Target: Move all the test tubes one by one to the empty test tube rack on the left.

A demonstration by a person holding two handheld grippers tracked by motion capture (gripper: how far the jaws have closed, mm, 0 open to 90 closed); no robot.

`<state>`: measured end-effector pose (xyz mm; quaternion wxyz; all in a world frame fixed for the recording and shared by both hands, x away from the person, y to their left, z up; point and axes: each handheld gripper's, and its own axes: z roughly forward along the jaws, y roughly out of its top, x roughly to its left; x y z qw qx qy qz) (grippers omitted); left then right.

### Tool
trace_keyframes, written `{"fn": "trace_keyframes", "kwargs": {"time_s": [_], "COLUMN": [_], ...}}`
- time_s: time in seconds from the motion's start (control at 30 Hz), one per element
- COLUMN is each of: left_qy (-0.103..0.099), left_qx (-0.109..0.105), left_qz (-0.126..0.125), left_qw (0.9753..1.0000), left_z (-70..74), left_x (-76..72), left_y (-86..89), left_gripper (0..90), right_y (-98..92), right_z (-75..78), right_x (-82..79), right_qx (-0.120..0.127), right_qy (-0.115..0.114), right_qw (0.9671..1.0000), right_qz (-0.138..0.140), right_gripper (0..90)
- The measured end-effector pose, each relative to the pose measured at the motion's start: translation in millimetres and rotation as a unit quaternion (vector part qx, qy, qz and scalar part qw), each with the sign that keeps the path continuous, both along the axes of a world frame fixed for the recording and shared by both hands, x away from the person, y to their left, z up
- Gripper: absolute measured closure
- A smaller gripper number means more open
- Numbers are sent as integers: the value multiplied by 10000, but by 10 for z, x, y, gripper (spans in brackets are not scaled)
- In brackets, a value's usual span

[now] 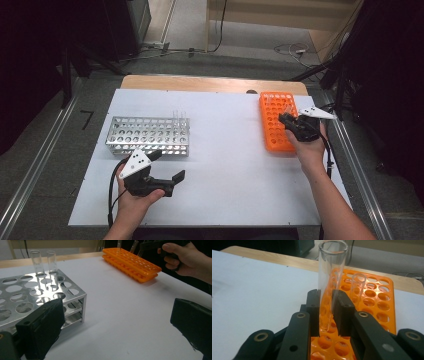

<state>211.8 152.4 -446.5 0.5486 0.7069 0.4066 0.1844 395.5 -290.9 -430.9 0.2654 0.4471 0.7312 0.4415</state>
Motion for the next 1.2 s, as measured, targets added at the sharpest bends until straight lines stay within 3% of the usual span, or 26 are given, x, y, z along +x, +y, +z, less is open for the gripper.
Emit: {"fn": "trace_keyframes", "kwargs": {"time_s": [0.27, 0.7, 1.0, 1.2], "left_qy": [-36, -42, -61, -84], "left_qx": [62, 68, 69, 68], "left_qz": [-121, -175, -267, -326], "left_qw": [9999, 9998, 9996, 9994], "left_z": [6, 6, 18, 31], "left_x": [22, 22, 15, 3], "left_y": [-83, -157, -227, -269], "left_gripper": [0, 0, 0, 0], "right_y": [75, 246, 425, 583], "right_z": [24, -16, -37, -54], "right_x": [-194, -594, -878, -1032], "right_qx": [116, 251, 353, 379], "right_qy": [13, 24, 33, 93], "right_qw": [9993, 9955, 9901, 9848], "right_qz": [353, 917, 1358, 1693], "right_gripper": [738, 737, 737, 737]}}
